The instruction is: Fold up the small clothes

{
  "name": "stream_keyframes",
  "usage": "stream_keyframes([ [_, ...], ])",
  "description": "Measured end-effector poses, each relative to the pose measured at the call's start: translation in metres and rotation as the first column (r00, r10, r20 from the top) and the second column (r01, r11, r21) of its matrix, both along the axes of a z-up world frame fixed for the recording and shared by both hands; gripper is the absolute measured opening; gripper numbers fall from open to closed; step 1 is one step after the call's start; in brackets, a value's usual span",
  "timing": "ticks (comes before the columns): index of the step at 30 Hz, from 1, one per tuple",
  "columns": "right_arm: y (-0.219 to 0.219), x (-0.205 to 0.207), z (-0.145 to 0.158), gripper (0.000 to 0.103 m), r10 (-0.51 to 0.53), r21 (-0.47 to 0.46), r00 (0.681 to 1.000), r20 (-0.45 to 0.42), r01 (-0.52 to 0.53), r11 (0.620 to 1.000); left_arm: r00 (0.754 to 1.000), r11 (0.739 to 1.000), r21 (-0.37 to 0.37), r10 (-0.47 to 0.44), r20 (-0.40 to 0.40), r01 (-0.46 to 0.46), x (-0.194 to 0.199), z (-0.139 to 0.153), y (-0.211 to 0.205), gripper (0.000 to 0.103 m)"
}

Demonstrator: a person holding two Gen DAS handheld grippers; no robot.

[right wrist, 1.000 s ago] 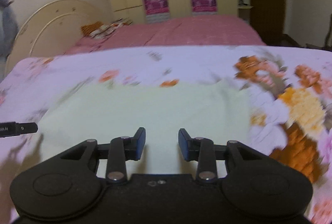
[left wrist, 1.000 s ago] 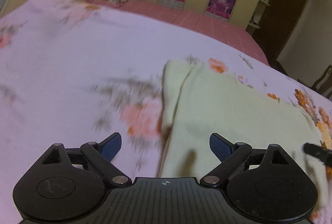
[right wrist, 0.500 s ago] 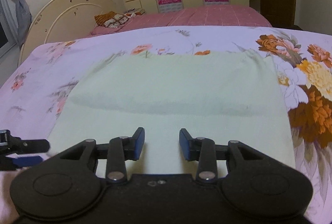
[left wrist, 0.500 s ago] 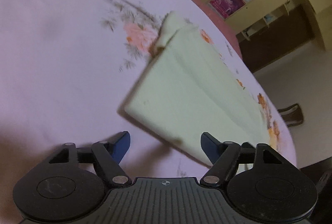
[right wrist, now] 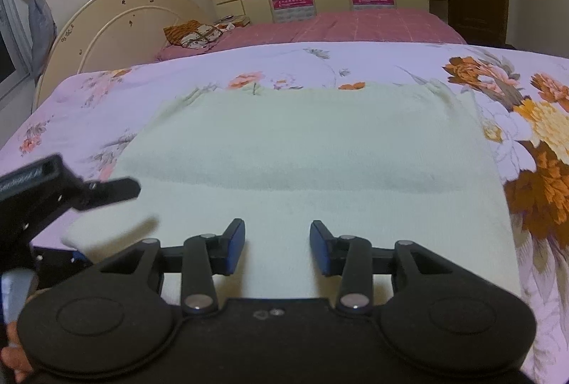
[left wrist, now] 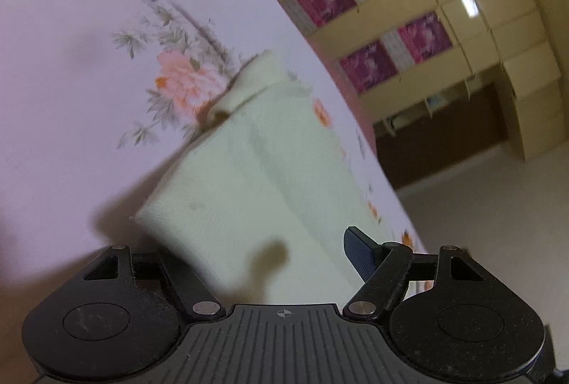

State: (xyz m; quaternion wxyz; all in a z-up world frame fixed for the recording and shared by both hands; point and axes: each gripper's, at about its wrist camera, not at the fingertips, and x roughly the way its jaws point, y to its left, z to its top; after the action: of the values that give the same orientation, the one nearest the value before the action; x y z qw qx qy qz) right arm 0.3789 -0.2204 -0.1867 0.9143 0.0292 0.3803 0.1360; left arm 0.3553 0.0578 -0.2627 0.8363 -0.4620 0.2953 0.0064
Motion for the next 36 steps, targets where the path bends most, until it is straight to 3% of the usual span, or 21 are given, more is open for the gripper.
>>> stream_keyframes([
  [3,0.006,0.013,0.002,0.04,-0.002,-0.027,1.0,0.021,0.002,1.0,0.999,0.999,-0.024,0.035,-0.008,-0.035,0.012,-0.01,0.005,0.036],
  [8,0.021,0.037,0.008,0.04,-0.006,-0.072,0.996,0.087,0.013,0.997,0.998,0.998,-0.024,0.065,-0.012,-0.065,0.025,-0.02,0.011,0.018],
  [11,0.037,0.048,-0.014,0.041,0.041,-0.188,0.999,0.017,-0.037,0.981,0.998,0.998,0.019,0.06,-0.006,-0.06,0.032,-0.018,0.009,0.01],
  [14,0.042,0.041,-0.012,0.038,0.056,-0.235,0.997,0.061,-0.041,0.971,0.998,0.997,0.032,0.066,0.006,-0.066,0.036,-0.015,0.009,0.01],
  [16,0.041,0.039,-0.004,0.039,0.043,-0.193,0.993,0.108,-0.021,0.981,0.998,0.997,0.03,0.069,0.014,-0.069,0.034,-0.015,0.009,0.01],
  [18,0.047,0.043,-0.015,0.039,0.061,-0.231,0.996,0.059,-0.046,0.972,0.997,0.997,0.033,0.068,0.022,-0.069,0.032,-0.012,0.008,0.009],
  [20,0.052,0.038,-0.022,0.041,0.09,-0.272,0.993,0.077,-0.066,0.96,0.997,0.997,0.052,0.06,0.047,-0.063,0.033,-0.006,0.006,0.008],
  [25,0.045,0.042,-0.017,0.042,0.082,-0.223,0.995,0.05,-0.069,0.972,0.992,0.99,0.14,-0.022,0.124,0.004,0.036,0.021,-0.01,0.008],
  [30,0.039,0.038,-0.013,0.044,0.074,-0.139,0.995,0.06,-0.065,0.988,0.965,0.955,0.263,-0.192,0.179,0.141,0.058,0.05,-0.047,0.008],
  [36,-0.003,0.023,0.003,0.042,-0.021,-0.038,0.995,0.101,0.025,0.999,0.867,0.846,0.384,-0.462,0.184,0.37,0.08,0.071,-0.122,0.008],
])
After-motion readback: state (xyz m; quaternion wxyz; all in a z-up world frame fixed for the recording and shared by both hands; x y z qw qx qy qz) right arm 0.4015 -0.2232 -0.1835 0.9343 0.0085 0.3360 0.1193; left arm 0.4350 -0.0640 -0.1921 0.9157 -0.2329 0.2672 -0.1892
